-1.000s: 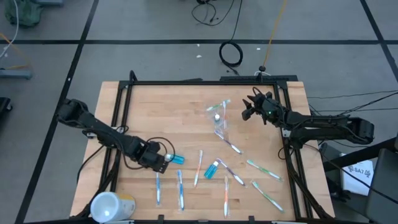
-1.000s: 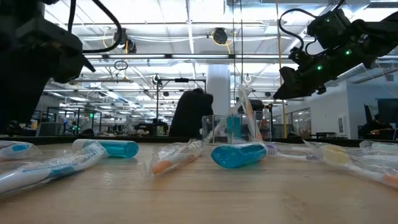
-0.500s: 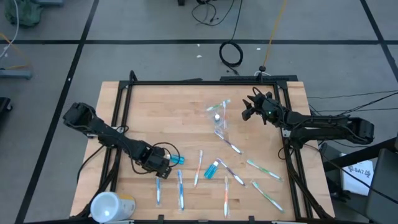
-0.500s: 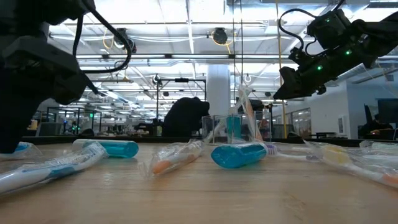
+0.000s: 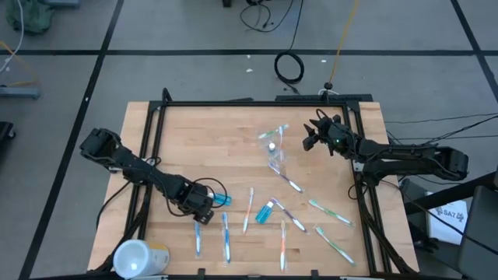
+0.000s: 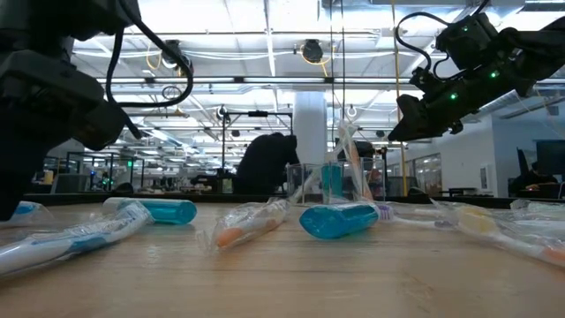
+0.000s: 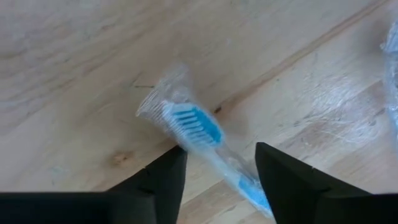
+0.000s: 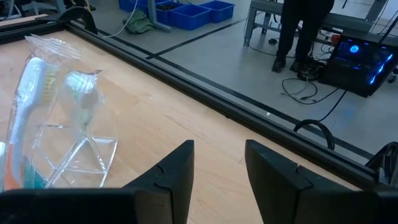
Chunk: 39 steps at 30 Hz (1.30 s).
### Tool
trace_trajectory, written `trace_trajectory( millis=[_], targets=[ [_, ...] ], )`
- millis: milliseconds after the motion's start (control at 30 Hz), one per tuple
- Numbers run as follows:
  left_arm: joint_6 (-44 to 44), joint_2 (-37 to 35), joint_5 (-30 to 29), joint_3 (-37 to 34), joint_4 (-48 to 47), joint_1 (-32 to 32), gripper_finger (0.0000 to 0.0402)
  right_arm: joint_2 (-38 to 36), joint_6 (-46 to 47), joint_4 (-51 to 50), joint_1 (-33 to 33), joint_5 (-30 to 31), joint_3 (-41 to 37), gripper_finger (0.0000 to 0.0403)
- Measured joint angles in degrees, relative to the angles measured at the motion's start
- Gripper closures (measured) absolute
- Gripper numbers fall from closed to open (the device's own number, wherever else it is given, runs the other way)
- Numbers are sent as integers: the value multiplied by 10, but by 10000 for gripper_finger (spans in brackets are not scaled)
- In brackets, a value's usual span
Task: Pick & Place toothbrushing station
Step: Put the left blue toothbrush into the transparent organizer
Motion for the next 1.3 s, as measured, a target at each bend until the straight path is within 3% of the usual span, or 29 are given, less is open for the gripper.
trace_trajectory(
  millis=[333,800,1133,1300],
  targets=[
    [18,1,15,-2,-11,20,323,0,0,0,0,0,0,268],
    [92,2,20,14,-15,47,383,0,0,0,0,0,0,268],
    [188,-30,-46,95,-23,79,380,0,0,0,0,0,0,268],
    [254,-70,-138,136,-56,98,391,0,0,0,0,0,0,268]
  ],
)
